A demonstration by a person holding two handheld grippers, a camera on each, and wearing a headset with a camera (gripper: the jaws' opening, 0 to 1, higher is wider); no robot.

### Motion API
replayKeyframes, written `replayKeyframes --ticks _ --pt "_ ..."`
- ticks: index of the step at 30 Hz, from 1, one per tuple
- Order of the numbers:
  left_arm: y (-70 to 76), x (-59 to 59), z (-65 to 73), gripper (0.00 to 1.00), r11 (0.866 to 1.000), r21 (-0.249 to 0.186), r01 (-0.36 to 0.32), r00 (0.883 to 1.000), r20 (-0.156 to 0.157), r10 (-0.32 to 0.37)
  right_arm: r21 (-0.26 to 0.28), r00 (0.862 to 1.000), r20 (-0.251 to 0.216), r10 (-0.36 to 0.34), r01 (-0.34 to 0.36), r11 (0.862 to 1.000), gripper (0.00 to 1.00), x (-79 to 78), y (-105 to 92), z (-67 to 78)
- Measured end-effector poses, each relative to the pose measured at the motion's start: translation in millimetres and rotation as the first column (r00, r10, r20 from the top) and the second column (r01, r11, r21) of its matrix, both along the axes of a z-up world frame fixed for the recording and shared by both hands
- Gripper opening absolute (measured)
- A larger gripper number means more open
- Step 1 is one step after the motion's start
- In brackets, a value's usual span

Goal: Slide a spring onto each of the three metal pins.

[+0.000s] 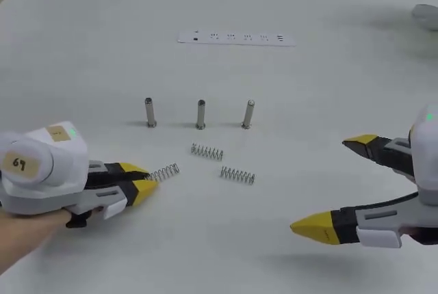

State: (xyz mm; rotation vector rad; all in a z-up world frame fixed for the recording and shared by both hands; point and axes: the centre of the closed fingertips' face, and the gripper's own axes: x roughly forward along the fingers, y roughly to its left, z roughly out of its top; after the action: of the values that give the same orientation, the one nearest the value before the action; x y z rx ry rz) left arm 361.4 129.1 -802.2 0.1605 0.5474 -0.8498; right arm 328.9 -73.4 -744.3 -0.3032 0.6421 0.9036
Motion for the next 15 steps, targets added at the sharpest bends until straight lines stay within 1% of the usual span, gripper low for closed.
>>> replayKeyframes --ticks 7,9,15 --pt "0.2 2.7 3.7 0.02 1.0 -0.019 -0.013 1.0 0.005 0.013 -0.001 1.0 0.0 0.007 -0.007 1.0 1.0 0.2 1.1 0.0" --pt "0.3 2.7 3.9 0.02 1.0 -0.024 -0.014 1.0 -0.001 0.014 0.0 1.0 0.0 0.007 -0.007 1.0 1.0 0.5 1.4 0.3" --pt "1.2 2.5 7.0 0.02 1.0 -0.028 -0.014 1.0 0.005 0.014 -0.001 1.0 -0.001 0.013 -0.013 1.0 1.0 0.5 3.1 -0.2"
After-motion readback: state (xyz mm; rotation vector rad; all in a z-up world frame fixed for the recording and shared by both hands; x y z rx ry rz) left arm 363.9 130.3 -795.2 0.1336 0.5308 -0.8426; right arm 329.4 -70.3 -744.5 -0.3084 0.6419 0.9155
